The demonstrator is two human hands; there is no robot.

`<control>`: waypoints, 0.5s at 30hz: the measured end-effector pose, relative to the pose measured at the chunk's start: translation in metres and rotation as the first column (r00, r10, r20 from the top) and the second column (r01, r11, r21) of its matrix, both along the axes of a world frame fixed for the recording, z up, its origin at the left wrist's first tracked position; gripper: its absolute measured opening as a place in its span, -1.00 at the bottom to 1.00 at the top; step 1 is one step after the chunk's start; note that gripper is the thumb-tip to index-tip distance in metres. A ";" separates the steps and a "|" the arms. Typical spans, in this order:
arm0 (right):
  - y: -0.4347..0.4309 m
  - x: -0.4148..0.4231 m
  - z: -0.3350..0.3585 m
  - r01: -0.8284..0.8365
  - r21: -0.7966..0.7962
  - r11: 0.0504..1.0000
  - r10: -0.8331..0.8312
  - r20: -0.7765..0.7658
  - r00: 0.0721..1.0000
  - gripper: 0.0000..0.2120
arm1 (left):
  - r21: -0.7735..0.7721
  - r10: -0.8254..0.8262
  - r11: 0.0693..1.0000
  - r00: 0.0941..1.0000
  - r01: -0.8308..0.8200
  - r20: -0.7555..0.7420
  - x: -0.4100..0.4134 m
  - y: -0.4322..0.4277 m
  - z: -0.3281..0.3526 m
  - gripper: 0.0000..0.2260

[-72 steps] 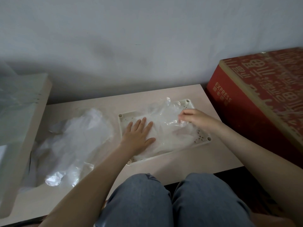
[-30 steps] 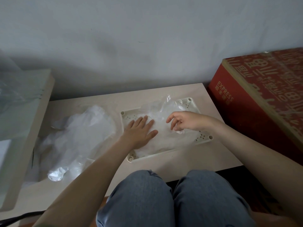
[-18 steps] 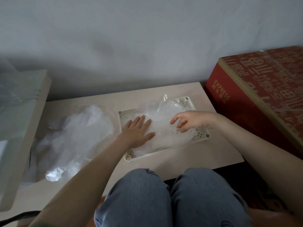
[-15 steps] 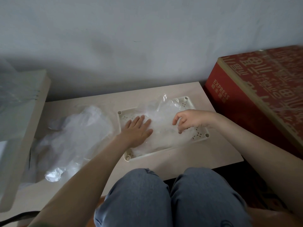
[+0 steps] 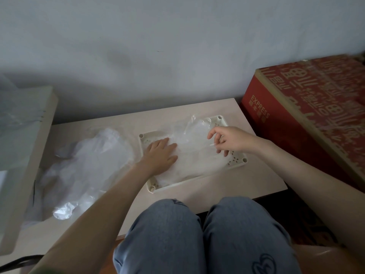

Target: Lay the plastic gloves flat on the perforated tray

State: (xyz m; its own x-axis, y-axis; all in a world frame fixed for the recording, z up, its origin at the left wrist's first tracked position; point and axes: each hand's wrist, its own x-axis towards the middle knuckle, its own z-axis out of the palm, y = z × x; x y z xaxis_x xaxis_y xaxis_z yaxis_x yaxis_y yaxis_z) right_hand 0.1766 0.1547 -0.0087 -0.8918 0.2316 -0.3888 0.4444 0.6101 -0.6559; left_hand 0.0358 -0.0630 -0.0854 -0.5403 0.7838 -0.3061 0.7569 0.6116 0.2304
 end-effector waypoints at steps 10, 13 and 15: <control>0.001 0.011 0.007 -0.226 0.230 0.947 0.169 0.241 0.956 -0.75 | -0.098 -0.119 0.988 0.993 0.118 0.001 0.003 -0.001 -0.003 -0.19; 0.001 0.012 0.009 -0.300 0.220 0.928 0.204 0.374 0.905 -0.71 | -0.136 -0.149 0.979 0.988 0.153 0.039 0.002 -0.003 -0.002 -0.14; 0.001 0.011 0.007 -0.335 0.277 0.901 0.205 0.410 0.889 -0.71 | -0.146 -0.157 0.976 0.986 0.164 0.059 0.002 -0.005 -0.002 -0.13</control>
